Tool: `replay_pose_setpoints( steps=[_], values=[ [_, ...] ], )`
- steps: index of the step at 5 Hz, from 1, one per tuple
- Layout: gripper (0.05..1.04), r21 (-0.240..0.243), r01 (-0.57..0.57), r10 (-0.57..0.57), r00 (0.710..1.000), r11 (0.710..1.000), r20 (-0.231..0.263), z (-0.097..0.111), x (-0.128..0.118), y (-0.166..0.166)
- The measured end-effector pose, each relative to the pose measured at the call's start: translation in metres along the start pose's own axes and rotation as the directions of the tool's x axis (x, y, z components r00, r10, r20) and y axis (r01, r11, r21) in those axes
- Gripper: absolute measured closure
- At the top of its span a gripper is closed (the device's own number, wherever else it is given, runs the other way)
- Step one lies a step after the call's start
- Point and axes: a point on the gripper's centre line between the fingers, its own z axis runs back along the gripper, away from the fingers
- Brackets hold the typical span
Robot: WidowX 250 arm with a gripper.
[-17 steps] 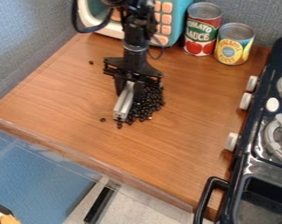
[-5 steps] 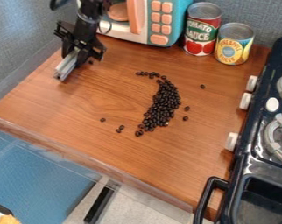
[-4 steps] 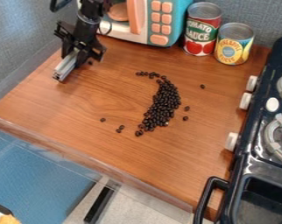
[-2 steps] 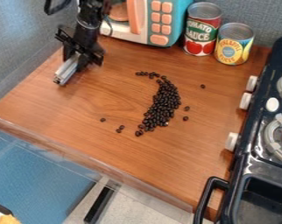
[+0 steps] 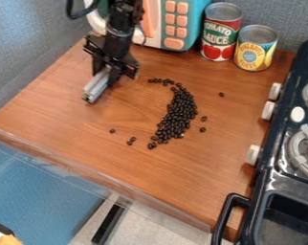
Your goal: Sweep into pile
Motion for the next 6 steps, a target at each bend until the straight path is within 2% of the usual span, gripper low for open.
replay_pose_setpoints(
  steps=[2, 3, 6],
  values=[
    [0.698, -0.011, 0.014, -0.014, 1.0, 1.0, 0.012, 0.006, 0.017, -0.02],
    [0.698, -0.032, 0.071, -0.07, 0.997, 0.997, 0.032, 0.014, 0.023, -0.051],
    [0.698, -0.097, 0.128, -0.125, 0.991, 0.987, 0.037, 0.024, 0.015, -0.089]
  ],
)
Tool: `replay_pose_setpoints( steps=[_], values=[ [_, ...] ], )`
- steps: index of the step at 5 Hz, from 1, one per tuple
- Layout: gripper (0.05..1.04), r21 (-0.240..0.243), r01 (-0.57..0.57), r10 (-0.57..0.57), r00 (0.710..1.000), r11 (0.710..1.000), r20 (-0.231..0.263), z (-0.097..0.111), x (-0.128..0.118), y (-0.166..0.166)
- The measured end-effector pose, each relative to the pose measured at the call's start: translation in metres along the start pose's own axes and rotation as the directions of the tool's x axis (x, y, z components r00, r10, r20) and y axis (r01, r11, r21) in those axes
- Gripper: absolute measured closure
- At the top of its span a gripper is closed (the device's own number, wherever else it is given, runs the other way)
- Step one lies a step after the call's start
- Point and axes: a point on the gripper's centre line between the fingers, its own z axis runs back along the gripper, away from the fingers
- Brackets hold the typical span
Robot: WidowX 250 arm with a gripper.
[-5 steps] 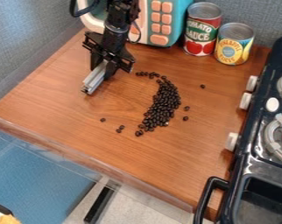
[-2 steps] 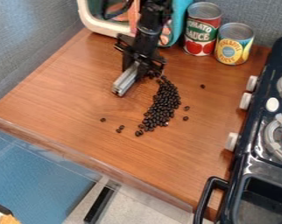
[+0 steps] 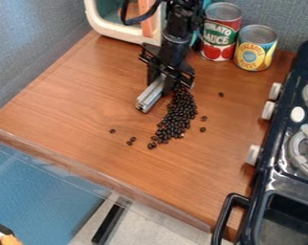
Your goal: Sweep into pile
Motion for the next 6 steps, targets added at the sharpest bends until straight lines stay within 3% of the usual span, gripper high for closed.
replay_pose_setpoints(
  steps=[2, 3, 4, 5, 6],
  values=[
    [0.698, -0.018, 0.001, -0.001, 1.0, 1.0, 0.008, 0.004, -0.002, -0.003],
    [0.698, -0.02, 0.007, -0.006, 0.999, 1.0, 0.052, 0.019, -0.005, -0.001],
    [0.698, -0.012, -0.054, 0.055, 0.989, 0.998, 0.139, 0.045, -0.009, 0.024],
    [0.698, 0.009, -0.117, 0.114, 0.981, 0.993, 0.159, 0.047, -0.017, 0.054],
    [0.698, 0.07, -0.145, 0.134, 0.98, 0.987, 0.144, 0.042, -0.025, 0.073]
  ],
)
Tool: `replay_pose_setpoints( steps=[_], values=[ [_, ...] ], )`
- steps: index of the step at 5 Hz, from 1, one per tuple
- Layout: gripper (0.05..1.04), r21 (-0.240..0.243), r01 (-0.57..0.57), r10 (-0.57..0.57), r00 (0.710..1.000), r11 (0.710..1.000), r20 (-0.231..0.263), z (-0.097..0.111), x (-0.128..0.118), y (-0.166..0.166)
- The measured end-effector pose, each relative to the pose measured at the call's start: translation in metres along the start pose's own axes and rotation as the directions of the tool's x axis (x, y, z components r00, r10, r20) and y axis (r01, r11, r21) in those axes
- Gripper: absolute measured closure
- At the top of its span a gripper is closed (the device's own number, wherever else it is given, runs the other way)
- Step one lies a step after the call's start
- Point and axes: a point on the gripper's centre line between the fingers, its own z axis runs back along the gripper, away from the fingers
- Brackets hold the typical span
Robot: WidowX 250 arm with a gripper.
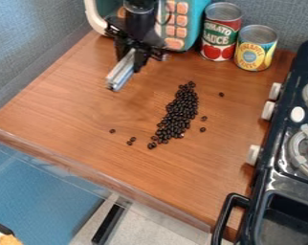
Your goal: Sweep into pile
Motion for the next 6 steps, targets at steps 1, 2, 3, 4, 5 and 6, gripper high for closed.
replay_pose_setpoints(
  steps=[1, 2, 3, 4, 5, 6],
  values=[
    [0.698, 0.036, -0.107, 0.111, 0.981, 0.994, -0.157, -0.024, -0.015, 0.021],
    [0.698, 0.026, -0.151, 0.153, 0.965, 0.988, -0.215, -0.032, -0.029, 0.022],
    [0.698, 0.018, -0.169, 0.167, 0.942, 0.985, -0.29, -0.041, -0.053, 0.013],
    [0.698, 0.024, -0.143, 0.144, 0.949, 0.989, -0.282, -0.038, -0.068, 0.013],
    [0.698, 0.05, -0.113, 0.122, 0.959, 0.992, -0.257, -0.043, -0.08, 0.014],
    [0.698, 0.082, -0.09, 0.107, 0.967, 0.993, -0.232, -0.047, -0.083, 0.013]
  ],
)
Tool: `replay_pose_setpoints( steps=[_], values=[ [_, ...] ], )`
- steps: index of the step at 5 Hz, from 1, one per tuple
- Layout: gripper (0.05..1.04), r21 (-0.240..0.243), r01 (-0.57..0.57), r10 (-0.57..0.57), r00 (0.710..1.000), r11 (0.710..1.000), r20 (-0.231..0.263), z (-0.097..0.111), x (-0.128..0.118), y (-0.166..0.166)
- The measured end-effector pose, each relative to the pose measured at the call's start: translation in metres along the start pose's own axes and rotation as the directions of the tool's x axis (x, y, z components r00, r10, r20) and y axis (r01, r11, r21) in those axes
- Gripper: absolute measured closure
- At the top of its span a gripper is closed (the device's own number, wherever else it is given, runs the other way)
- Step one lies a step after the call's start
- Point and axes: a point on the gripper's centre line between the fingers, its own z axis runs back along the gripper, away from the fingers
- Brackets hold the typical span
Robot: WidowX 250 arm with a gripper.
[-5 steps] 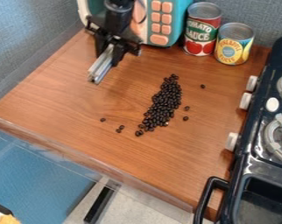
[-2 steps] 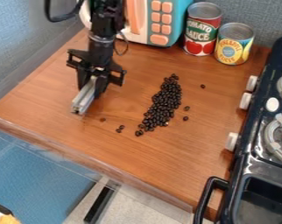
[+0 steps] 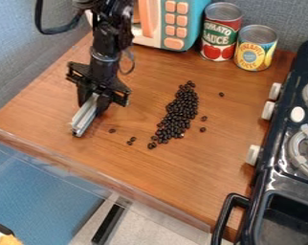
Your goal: Sweep into pile
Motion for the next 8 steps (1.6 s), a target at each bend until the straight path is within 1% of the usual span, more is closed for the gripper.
replay_pose_setpoints(
  steps=[1, 2, 3, 4, 5, 6, 7, 8],
  values=[
    [0.698, -0.005, -0.016, 0.016, 1.0, 1.0, 0.007, -0.001, 0.0, -0.004],
    [0.698, -0.042, -0.032, 0.031, 0.999, 0.999, -0.018, 0.001, -0.004, -0.014],
    [0.698, -0.093, -0.042, 0.037, 0.998, 0.995, -0.049, 0.006, -0.013, -0.026],
    [0.698, -0.129, -0.042, 0.032, 0.997, 0.991, -0.076, 0.009, -0.022, -0.036],
    [0.698, -0.145, -0.023, 0.011, 0.997, 0.989, -0.082, 0.01, -0.033, -0.046],
    [0.698, -0.164, -0.051, 0.037, 0.996, 0.985, -0.084, 0.012, -0.035, -0.056],
    [0.698, -0.185, -0.118, 0.102, 0.991, 0.976, -0.09, 0.014, -0.031, -0.064],
    [0.698, -0.217, -0.167, 0.149, 0.984, 0.962, -0.096, 0.018, -0.021, -0.075]
  ],
)
